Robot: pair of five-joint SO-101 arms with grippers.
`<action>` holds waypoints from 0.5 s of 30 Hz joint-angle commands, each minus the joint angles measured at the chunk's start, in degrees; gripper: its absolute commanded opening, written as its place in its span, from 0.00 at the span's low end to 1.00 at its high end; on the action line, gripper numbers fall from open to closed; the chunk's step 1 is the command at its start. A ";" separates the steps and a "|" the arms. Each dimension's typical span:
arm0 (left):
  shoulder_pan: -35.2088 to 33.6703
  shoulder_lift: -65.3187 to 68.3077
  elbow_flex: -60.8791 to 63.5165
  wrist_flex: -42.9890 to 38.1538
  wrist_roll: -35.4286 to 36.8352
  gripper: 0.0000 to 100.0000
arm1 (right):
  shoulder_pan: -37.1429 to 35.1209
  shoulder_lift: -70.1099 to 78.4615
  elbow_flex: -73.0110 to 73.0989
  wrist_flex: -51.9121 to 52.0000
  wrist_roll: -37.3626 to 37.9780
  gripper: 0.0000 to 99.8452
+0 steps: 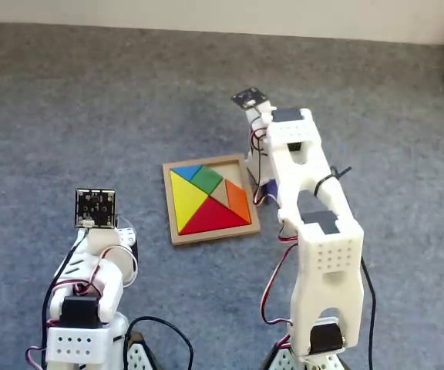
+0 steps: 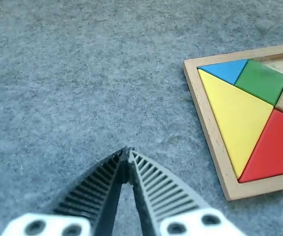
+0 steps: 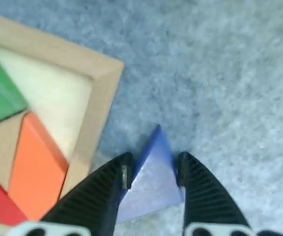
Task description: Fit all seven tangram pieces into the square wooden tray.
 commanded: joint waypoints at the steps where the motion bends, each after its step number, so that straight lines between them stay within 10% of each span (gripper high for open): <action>1: 0.66 -1.45 1.27 0.35 -0.62 0.01 | 0.22 -0.92 -0.92 2.51 0.35 0.13; 15: 0.57 -1.45 1.27 0.35 -0.62 0.01 | 0.31 -3.38 -0.92 8.13 -11.16 0.28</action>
